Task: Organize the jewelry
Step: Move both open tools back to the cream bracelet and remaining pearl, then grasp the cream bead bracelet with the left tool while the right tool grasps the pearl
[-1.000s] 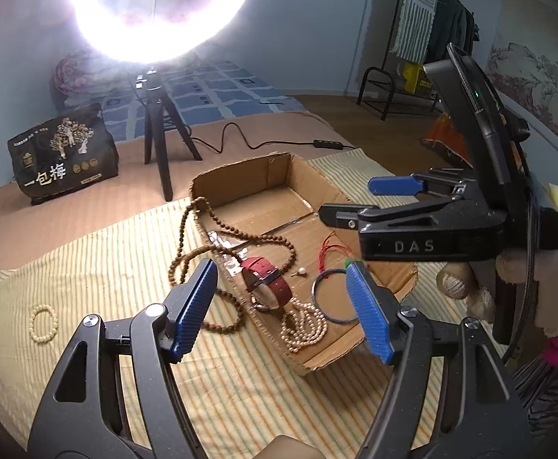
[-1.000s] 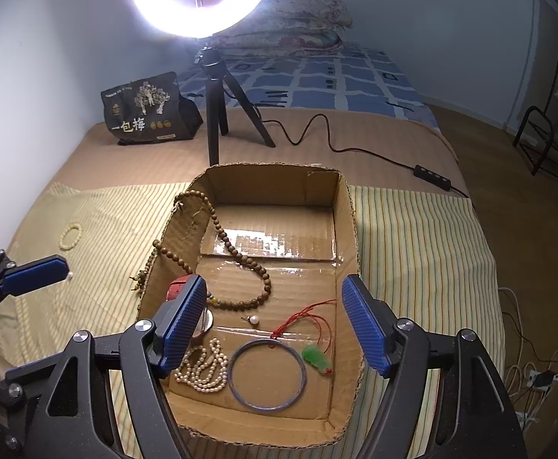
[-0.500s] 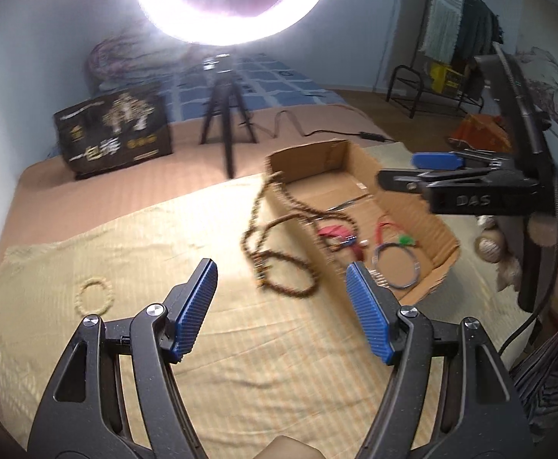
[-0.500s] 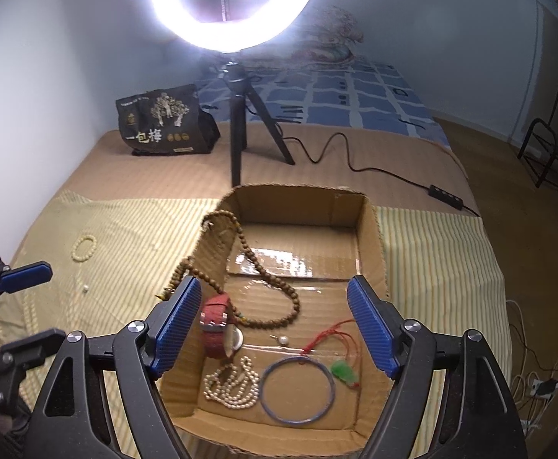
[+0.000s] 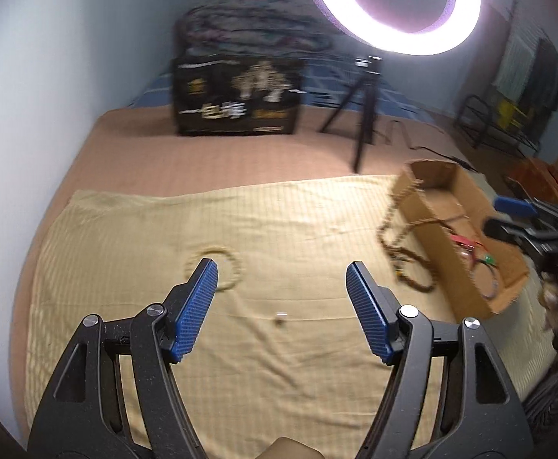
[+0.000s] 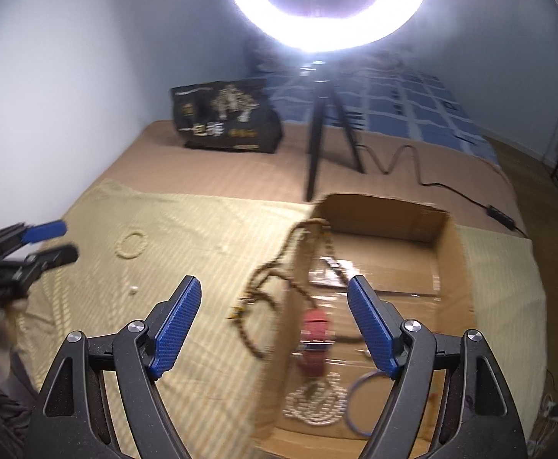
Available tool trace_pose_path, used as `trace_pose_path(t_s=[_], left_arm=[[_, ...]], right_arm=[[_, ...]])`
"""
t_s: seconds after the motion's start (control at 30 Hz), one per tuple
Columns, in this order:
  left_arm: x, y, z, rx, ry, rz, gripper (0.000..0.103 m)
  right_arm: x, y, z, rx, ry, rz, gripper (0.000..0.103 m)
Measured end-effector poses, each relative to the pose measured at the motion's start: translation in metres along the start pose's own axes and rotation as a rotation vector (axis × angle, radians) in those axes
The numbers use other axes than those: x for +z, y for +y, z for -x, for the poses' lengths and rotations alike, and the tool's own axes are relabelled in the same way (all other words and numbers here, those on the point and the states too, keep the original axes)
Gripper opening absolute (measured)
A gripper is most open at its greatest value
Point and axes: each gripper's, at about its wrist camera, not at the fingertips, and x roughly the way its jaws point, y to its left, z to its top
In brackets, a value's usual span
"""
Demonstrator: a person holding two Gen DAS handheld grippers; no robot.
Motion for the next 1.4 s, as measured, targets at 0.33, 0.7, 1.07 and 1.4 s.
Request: trace_pose_path(t_s=[0.33, 0.7, 1.07, 1.4], left_arm=[[0.001, 0.062, -0.028, 0.045, 0.055, 0.096, 0.071], [-0.005, 0.087, -0.080, 0.036, 0.157, 0.150, 0.054], [-0.006, 0.099, -0.117, 0.013, 0.211, 0.182, 0.037], [-0.006, 0.095, -0.132, 0.022, 0.220, 0.151, 0.031]], right_arm=[[-0.015, 0.067, -0.037, 0.116, 0.061, 0.110, 0.079], [-0.032, 0.128, -0.083, 0.177, 0.119, 0.270, 0.078], [-0.037, 0.146, -0.135, 0.233, 0.187, 0.330, 0.045], [-0.042, 0.159, -0.159, 0.248, 0.219, 0.359, 0.031]])
